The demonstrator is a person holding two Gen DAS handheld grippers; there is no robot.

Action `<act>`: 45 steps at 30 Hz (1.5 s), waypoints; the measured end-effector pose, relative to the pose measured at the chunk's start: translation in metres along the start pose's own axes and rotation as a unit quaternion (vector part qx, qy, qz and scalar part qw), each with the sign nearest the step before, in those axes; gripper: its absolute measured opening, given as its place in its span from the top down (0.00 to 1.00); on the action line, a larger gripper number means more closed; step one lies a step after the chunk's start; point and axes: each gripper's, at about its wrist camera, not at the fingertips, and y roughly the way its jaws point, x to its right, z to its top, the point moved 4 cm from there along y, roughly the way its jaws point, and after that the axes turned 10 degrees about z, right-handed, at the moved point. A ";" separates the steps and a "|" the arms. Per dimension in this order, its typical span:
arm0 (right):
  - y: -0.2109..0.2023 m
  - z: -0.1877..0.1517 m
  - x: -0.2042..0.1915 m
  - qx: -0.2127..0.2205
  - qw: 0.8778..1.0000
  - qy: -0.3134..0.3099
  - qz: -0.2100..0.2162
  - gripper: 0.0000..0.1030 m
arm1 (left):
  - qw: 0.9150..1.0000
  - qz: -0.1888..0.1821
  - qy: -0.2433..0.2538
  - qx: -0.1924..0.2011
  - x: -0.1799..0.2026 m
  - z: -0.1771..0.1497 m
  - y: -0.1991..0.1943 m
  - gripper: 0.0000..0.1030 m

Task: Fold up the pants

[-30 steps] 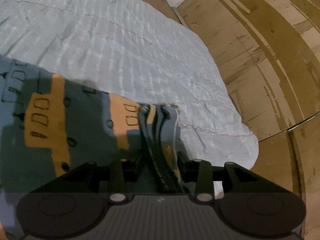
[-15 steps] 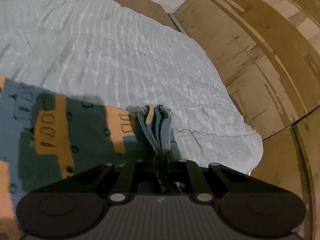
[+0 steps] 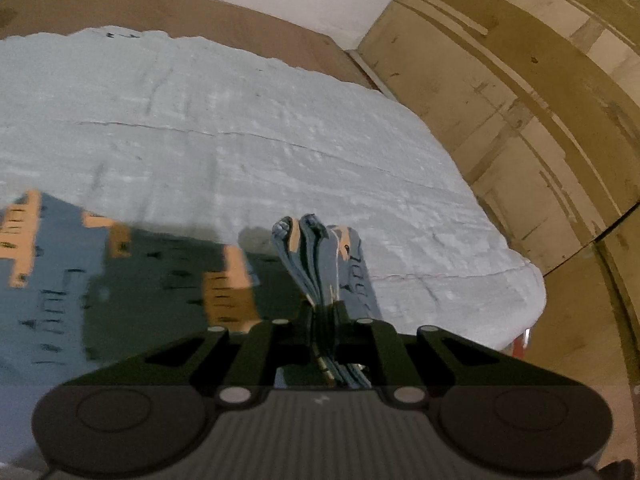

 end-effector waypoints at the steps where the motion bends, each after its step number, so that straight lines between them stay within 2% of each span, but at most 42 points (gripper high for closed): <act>1: 0.002 0.001 -0.006 -0.002 1.000 -0.003 0.008 0.89 | 1.000 0.005 -0.001 0.002 -0.006 -0.001 -0.004 0.91; 11: 0.026 0.006 -0.061 -0.013 0.997 -0.038 0.073 0.89 | 0.998 0.056 0.004 0.021 -0.059 -0.010 -0.044 0.91; 17: 0.043 0.004 -0.096 -0.028 0.991 -0.066 0.109 0.89 | 0.996 0.079 -0.021 0.023 -0.096 -0.013 -0.057 0.91; 29: 0.071 -0.006 -0.142 -0.067 0.982 -0.097 0.150 0.89 | 0.993 0.096 -0.063 0.014 -0.156 -0.024 -0.059 0.91; 37: 0.095 -0.011 -0.137 -0.085 0.980 -0.095 0.153 0.86 | 0.993 0.090 -0.081 0.001 -0.177 -0.031 -0.045 0.91; 40: 0.096 -0.013 -0.134 -0.083 0.981 -0.091 0.152 0.76 | 0.993 0.084 -0.085 0.001 -0.182 -0.033 -0.040 0.91; 42: 0.093 -0.013 -0.130 -0.080 0.981 -0.095 0.151 0.59 | 0.993 0.080 -0.086 0.000 -0.184 -0.035 -0.039 0.91; 43: 0.089 -0.014 -0.127 -0.078 0.981 -0.098 0.149 0.54 | 0.993 0.079 -0.087 0.000 -0.186 -0.036 -0.039 0.91; 45: 0.083 -0.017 -0.119 -0.076 0.982 -0.100 0.141 0.35 | 0.993 0.078 -0.088 0.000 -0.187 -0.038 -0.039 0.91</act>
